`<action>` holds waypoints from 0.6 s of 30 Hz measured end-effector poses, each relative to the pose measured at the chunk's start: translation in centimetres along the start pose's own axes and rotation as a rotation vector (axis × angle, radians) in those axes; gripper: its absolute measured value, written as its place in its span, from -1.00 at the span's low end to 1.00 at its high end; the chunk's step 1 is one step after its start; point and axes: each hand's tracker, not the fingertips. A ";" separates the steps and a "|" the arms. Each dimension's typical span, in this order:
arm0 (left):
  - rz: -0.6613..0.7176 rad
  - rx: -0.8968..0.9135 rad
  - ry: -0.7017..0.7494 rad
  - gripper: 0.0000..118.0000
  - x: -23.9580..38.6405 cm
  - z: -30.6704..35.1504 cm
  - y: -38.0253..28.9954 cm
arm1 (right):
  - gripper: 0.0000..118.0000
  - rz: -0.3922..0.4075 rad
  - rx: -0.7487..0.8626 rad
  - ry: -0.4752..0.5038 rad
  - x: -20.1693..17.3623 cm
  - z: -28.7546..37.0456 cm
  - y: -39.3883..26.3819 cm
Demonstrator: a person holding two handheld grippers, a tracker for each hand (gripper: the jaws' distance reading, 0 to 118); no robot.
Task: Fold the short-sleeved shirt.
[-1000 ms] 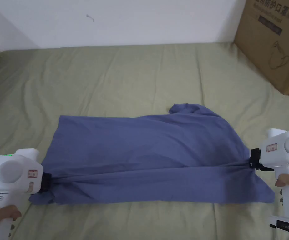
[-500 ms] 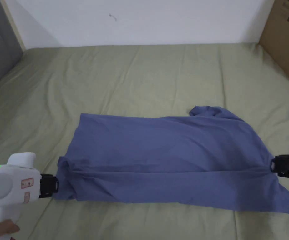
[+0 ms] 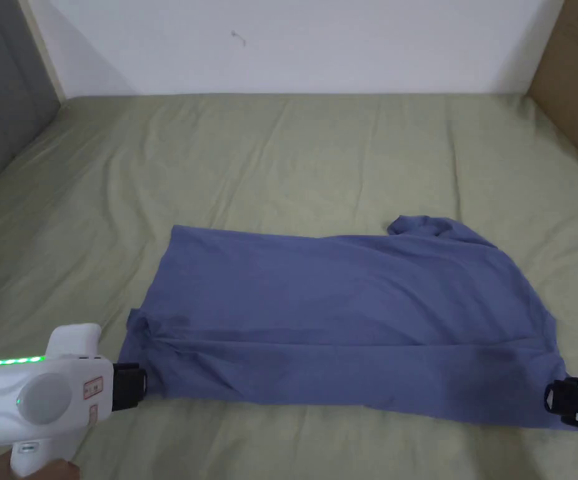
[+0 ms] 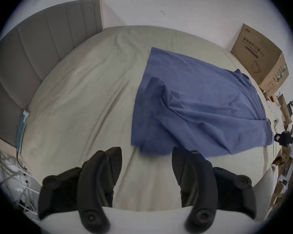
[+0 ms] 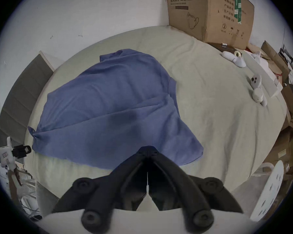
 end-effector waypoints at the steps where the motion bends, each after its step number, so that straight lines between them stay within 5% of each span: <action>1: -0.010 -0.002 0.008 0.15 0.2 -0.7 0.4 | -1.00 -0.004 0.003 -0.004 0.0 0.0 0.0; 4: -0.030 -0.065 0.022 0.13 0.4 -3.4 0.7 | -1.00 -0.003 -0.001 -0.015 0.0 0.0 0.2; 5: -0.022 -0.089 0.007 -0.17 0.5 -4.2 0.6 | -1.00 -0.002 -0.005 -0.014 0.0 -0.1 0.2; 6: -0.018 -0.075 0.026 -0.68 0.4 -4.7 0.0 | -1.00 -0.004 -0.008 -0.013 0.0 -0.1 0.1; 7: -0.021 -0.056 0.041 -0.85 0.5 -4.1 0.0 | -1.00 -0.007 -0.010 -0.010 0.0 -0.1 0.1; 13: -0.018 -0.039 -0.002 -0.93 0.0 -2.1 0.7 | -1.00 -0.011 0.006 -0.013 0.7 0.7 0.1; 14: -0.014 -0.034 -0.014 -0.93 -0.1 -1.2 0.6 | -0.80 -0.015 0.022 -0.018 1.0 0.9 0.2; 17: 0.040 -0.021 -0.064 -0.93 -0.7 -0.1 0.9 | 0.47 -0.045 0.028 -0.028 2.3 0.8 1.0; 18: 0.041 -0.020 -0.064 -0.93 -0.8 0.3 0.7 | 0.48 -0.060 0.019 -0.029 2.8 0.4 1.2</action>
